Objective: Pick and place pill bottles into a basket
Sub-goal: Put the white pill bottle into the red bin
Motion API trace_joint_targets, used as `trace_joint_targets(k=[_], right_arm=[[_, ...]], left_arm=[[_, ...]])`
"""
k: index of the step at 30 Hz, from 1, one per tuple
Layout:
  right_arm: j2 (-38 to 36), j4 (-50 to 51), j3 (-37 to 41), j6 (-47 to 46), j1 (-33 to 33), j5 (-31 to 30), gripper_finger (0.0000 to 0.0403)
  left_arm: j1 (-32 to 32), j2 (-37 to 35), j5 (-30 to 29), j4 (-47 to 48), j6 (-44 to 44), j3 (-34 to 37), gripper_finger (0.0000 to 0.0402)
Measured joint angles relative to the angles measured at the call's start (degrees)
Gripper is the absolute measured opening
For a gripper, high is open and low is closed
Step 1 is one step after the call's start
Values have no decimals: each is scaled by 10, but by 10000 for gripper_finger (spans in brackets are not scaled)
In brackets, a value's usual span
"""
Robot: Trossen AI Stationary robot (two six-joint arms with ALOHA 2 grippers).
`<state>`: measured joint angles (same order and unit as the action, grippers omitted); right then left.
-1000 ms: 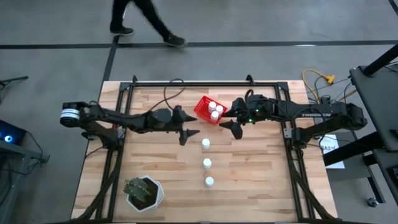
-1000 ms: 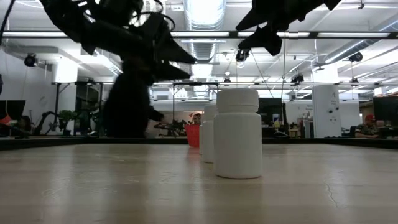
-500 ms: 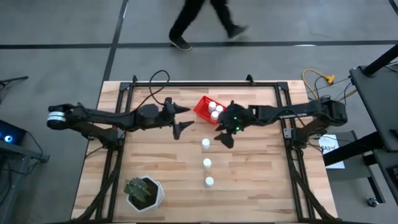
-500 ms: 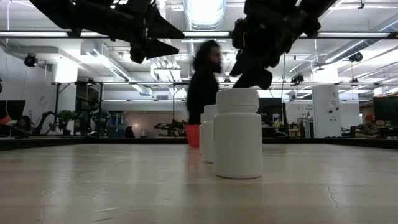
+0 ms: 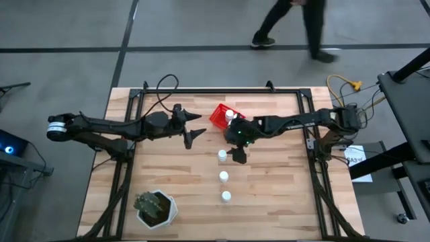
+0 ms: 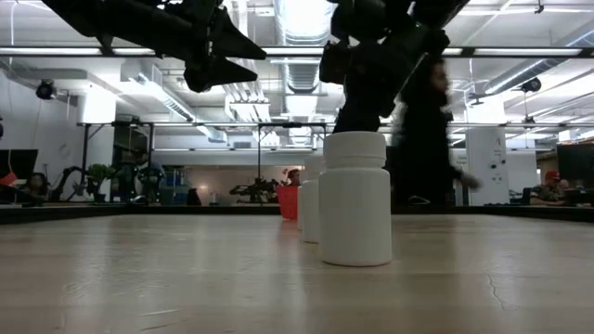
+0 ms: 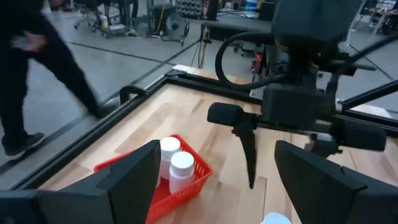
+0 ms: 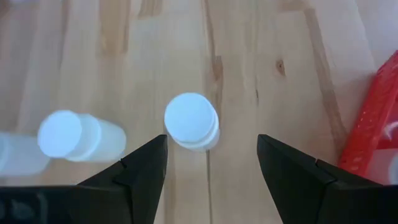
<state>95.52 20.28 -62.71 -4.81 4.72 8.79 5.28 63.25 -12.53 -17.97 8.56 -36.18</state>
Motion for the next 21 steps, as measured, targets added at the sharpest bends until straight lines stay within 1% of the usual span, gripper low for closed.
trace_joint_targets(k=[3, 6, 14, 21], right_arm=[[20, 42, -31, 30, -7, -6, 237], [39, 63, -54, 53, -11, -15, 237], [70, 63, -101, 63, -15, -14, 237], [82, 66, -110, 93, -24, -12, 237]], left_arm=[[0, -1, 0, 8, 0, 0, 297], [0, -1, 0, 11, 0, 0, 297], [0, -1, -4, 10, 0, 0, 297], [0, -5, -13, 10, 0, 0, 297]])
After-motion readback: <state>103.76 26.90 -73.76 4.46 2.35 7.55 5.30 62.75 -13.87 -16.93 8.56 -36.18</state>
